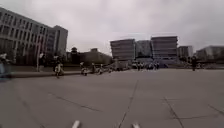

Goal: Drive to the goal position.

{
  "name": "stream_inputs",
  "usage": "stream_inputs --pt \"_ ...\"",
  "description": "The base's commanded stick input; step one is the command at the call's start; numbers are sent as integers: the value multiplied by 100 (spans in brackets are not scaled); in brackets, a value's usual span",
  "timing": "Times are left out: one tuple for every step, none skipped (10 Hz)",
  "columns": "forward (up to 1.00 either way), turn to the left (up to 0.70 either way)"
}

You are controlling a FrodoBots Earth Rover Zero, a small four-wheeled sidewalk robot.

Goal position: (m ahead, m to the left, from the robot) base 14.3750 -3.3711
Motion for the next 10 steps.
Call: stream_inputs --pt "100 -16" --pt "100 -8" --pt "100 -11" --pt "100 -22" --pt "100 -17" --pt "100 -1" --pt "100 -18" --pt "100 -13" --pt "100 -2" --pt "100 -18"
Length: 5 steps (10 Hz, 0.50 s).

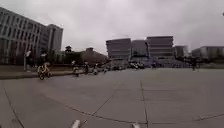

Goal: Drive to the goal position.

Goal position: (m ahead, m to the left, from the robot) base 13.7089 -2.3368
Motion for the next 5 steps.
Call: stream_inputs --pt "100 -17" --pt "100 0" --pt "100 -24" --pt "100 -10" --pt "100 0"
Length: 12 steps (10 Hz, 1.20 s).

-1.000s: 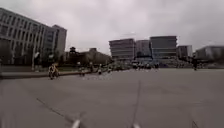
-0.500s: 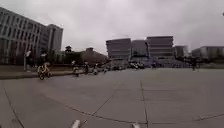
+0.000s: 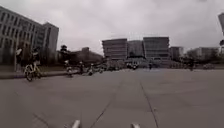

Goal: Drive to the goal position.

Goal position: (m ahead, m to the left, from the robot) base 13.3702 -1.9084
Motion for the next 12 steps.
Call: stream_inputs --pt "100 -7" --pt "100 -22" --pt "100 -4" --pt "100 -15" --pt "100 -12" --pt "100 0" --pt "100 0" --pt "100 0" --pt "100 0" --pt "100 -1" --pt "100 -7" --pt "100 -21"
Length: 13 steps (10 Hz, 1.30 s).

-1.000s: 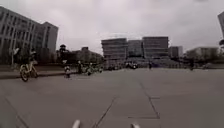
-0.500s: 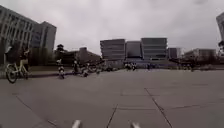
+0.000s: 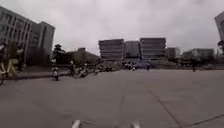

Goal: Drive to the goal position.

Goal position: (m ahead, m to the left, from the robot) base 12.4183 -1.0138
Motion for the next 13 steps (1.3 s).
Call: stream_inputs --pt "100 -8" --pt "100 -10" --pt "100 -20" --pt "100 -6" --pt "100 -13" --pt "100 -10" --pt "100 0" --pt "100 -2" --pt "100 -21" --pt "100 0" --pt "100 0" --pt "100 0" --pt "100 0"
